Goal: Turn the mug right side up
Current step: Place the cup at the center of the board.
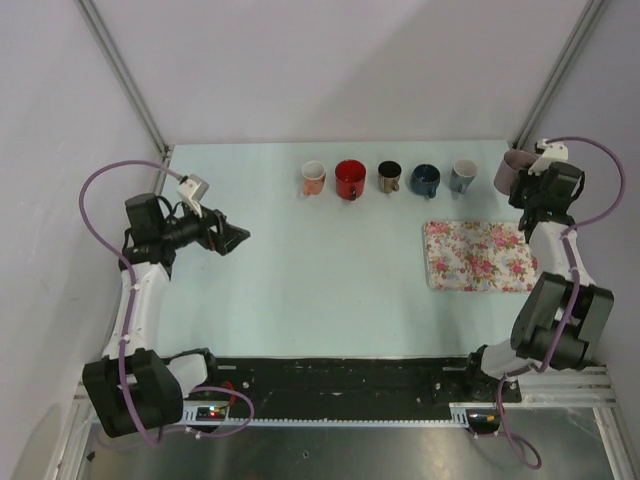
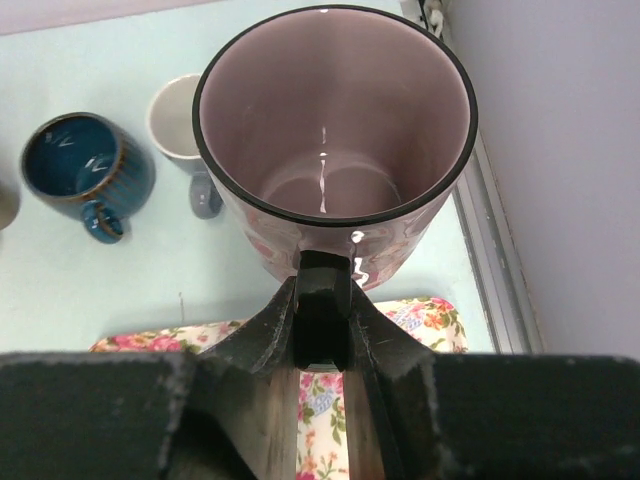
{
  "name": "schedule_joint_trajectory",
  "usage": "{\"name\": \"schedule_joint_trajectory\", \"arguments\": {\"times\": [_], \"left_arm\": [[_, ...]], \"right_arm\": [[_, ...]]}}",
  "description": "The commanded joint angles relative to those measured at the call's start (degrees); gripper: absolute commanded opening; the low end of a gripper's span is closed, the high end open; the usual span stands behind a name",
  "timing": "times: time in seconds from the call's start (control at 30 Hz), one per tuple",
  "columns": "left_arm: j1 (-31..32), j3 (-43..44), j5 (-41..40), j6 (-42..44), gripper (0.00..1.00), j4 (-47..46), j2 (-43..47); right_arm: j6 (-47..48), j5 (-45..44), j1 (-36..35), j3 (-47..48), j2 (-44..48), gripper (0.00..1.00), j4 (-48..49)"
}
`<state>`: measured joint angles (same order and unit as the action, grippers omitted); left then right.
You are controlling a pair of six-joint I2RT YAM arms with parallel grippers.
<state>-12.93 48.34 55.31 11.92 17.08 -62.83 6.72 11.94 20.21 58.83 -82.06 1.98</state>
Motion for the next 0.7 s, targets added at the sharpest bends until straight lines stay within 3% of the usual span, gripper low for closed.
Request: {"name": "schedule_joint_trajectory", "arguments": {"times": [0.0, 0.67], "left_arm": [[-1.21, 0.07, 2.45, 3.79, 1.0, 1.39, 1.8], [-1.66, -1.29, 3.63, 5.25, 1.0, 1.86, -0.82]], "right_arm": [[-1.8, -3.03, 0.31, 6.47, -4.53, 0.0, 7.25], [1.26, -8.25, -3.84, 19.67, -25.22, 0.0, 0.62]]}}
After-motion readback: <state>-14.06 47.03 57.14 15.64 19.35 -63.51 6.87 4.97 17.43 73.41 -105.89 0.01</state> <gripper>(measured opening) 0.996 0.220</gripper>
